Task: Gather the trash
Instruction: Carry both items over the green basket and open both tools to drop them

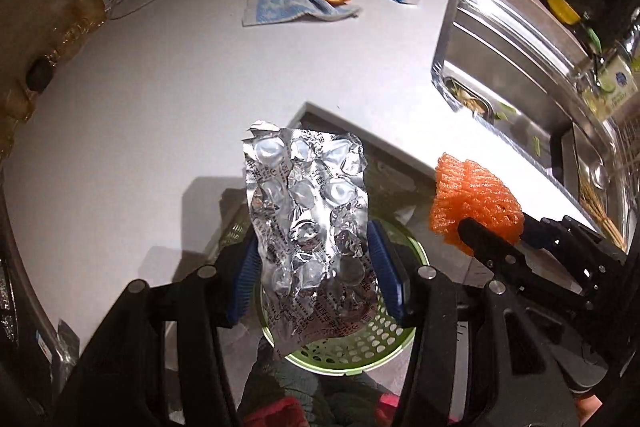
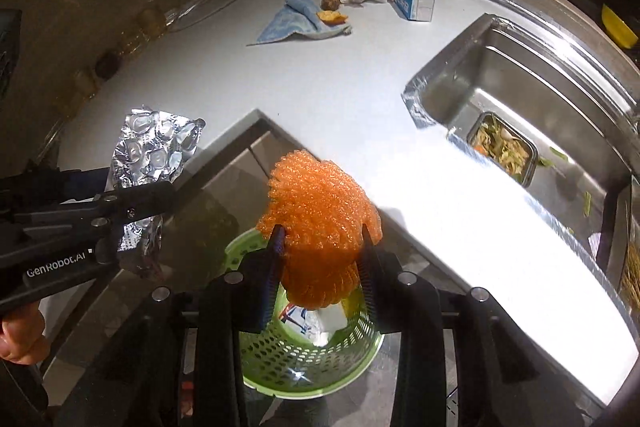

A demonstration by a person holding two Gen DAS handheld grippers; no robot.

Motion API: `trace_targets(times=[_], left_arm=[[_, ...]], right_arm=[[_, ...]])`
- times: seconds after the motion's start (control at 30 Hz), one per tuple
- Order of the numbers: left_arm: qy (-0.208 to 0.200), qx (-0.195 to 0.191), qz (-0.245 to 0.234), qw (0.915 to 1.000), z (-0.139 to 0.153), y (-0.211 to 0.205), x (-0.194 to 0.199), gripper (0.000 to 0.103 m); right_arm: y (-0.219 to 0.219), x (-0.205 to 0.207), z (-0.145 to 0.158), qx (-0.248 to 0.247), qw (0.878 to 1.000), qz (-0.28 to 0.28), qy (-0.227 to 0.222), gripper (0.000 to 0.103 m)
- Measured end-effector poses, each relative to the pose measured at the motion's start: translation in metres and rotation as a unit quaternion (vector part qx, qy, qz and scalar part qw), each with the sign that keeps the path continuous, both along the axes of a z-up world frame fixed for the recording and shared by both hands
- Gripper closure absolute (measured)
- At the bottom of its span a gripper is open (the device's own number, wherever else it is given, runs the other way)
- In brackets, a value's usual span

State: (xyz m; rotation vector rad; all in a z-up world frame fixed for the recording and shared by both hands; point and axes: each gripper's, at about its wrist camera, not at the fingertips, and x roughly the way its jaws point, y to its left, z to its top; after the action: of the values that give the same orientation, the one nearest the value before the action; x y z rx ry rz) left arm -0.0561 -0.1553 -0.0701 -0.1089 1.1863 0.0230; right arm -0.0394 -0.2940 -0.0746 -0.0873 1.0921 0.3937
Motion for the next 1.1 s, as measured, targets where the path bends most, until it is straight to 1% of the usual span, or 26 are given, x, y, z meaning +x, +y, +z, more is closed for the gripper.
trace_targets(times=[0.17,0.43,0.77,1.0,1.1], left_arm=[[0.006,0.003,-0.013,0.9999,-0.006,-0.021,-0.034,0.052],[0.019,0.009,-0.011,0.9997,-0.019,-0.038,-0.06,0.052],[0.037,0.012,0.002,0.9992,-0.036,-0.042,-0.06,0.052],[0.047,0.011,-0.007,0.9988,-0.05,-0.044,-0.058,0.051],[0.058,-0.001,-0.014,0.9982,-0.06,-0.045,-0.057,0.047]], right_arm=[[-0.022,-0.037,0.0,0.002,1.0,-0.002,0.0,0.067],[-0.037,-0.062,-0.001,0.011,1.0,0.004,0.002,0.066],[-0.04,-0.065,0.0,0.018,1.0,0.013,0.001,0.065],[-0.041,-0.063,-0.004,0.019,1.0,0.017,0.008,0.063],[-0.041,-0.061,-0.006,0.019,1.0,0.018,0.011,0.063]])
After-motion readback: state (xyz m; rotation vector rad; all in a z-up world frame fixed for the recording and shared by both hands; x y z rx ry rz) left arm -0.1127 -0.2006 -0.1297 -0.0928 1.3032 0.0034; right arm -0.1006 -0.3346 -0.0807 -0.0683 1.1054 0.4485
